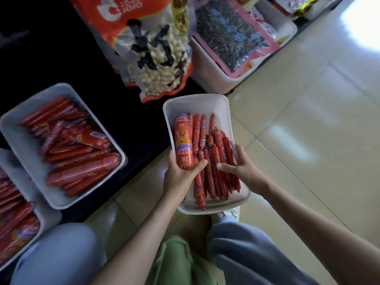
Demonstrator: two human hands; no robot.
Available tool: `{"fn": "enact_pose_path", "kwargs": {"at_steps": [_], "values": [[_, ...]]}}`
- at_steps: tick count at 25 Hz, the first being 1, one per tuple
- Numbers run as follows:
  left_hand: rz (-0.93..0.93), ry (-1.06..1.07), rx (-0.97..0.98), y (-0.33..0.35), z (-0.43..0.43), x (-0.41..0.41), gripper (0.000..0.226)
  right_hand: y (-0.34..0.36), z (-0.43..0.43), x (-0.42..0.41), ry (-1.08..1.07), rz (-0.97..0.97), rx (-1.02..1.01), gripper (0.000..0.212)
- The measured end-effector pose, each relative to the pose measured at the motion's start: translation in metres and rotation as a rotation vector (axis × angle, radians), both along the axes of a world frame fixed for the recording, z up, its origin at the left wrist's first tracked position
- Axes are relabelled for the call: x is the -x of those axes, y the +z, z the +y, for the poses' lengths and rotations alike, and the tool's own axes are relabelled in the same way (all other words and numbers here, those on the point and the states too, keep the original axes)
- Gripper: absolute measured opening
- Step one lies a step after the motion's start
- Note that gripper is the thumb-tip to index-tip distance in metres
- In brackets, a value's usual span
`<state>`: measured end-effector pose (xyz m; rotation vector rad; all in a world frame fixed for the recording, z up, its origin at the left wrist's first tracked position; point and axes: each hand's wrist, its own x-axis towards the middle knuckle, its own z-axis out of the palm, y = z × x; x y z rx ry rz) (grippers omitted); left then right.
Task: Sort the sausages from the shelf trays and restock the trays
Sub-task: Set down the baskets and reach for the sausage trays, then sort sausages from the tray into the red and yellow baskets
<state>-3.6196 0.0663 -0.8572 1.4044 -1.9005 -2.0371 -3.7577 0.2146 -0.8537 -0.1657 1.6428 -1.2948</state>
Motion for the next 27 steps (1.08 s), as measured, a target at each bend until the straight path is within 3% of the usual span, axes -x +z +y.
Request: {"fn": "enact_pose_path", "kwargs": {"at_steps": [5, 10, 13, 17, 20, 24, 27], "values": [[-0.045, -0.201, 0.008, 0.005, 0.052, 0.030, 0.103, 0.001, 0.071, 0.007, -0.188, 0.021, -0.009, 0.071], [-0.089, -0.355, 0.011, -0.033, 0.088, 0.092, 0.106, -0.048, 0.124, 0.036, -0.367, 0.073, -0.043, 0.063], [-0.068, -0.421, -0.034, -0.070, 0.107, 0.124, 0.095, -0.090, 0.150, 0.053, -0.449, 0.098, -0.078, 0.066], [-0.066, -0.496, -0.094, -0.117, 0.127, 0.144, 0.097, -0.133, 0.173, 0.060, -0.510, 0.152, -0.155, 0.078], [-0.053, -0.477, -0.130, -0.130, 0.131, 0.145, 0.097, -0.146, 0.177, 0.058, -0.518, 0.208, -0.212, 0.074], [-0.124, -0.451, -0.037, -0.109, 0.117, 0.137, 0.086, -0.131, 0.167, 0.056, -0.546, 0.290, -0.408, 0.066], [-0.216, -0.363, 0.131, -0.071, 0.083, 0.106, 0.074, -0.098, 0.127, 0.051, -0.428, 0.499, -0.652, 0.086]]}}
